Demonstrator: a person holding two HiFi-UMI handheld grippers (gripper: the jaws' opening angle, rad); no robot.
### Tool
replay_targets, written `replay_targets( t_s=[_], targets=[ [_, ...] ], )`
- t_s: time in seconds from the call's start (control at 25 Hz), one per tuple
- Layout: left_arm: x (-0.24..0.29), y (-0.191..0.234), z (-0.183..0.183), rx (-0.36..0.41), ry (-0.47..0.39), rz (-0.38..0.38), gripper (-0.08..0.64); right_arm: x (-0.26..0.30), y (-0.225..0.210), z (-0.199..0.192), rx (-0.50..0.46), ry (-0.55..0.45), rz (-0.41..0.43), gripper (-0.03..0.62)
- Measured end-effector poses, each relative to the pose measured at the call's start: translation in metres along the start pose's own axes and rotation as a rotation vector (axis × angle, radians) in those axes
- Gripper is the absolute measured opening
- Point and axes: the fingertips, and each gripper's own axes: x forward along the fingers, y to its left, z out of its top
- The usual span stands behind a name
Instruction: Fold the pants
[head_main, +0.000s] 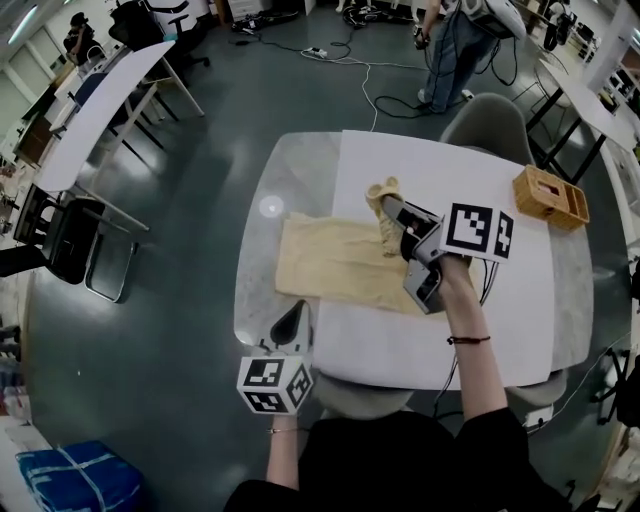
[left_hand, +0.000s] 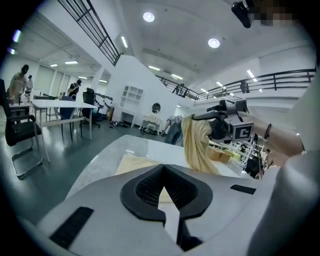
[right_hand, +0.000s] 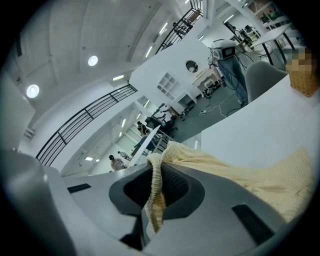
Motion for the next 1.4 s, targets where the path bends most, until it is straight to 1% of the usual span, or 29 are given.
replay_targets(
  t_s=[0.08, 0.32, 0.48, 0.84, 1.0, 1.16, 1.4],
  targets=[
    [0.001, 0.004, -0.001, -0.003, 0.005, 0.008, 0.014, 0.018, 0.001, -0.01, 0.019, 0.012, 0.015, 0.034],
    [0.007, 0.008, -0.008, -0.022, 0.017, 0.039, 0.014, 0.058, -0.012, -0.042, 0.072, 0.058, 0.006, 0.034],
    [0.007, 0.015, -0.014, -0.033, 0.025, 0.057, 0.014, 0.081, -0.018, -0.062, 0.085, 0.081, -0.003, 0.034],
    [0.004, 0.027, -0.031, -0.066, 0.04, 0.093, 0.014, 0.114, -0.029, -0.097, 0.057, 0.141, -0.038, 0.034],
    [0.005, 0.025, -0.037, -0.079, 0.045, 0.102, 0.014, 0.123, -0.037, -0.111, 0.036, 0.174, -0.059, 0.034],
    [0.006, 0.031, -0.041, -0.094, 0.045, 0.112, 0.014, 0.138, -0.044, -0.123, 0.036, 0.19, -0.079, 0.034],
    [0.007, 0.036, -0.047, -0.116, 0.049, 0.124, 0.014, 0.159, -0.056, -0.145, 0.003, 0.237, -0.129, 0.034]
  ],
)
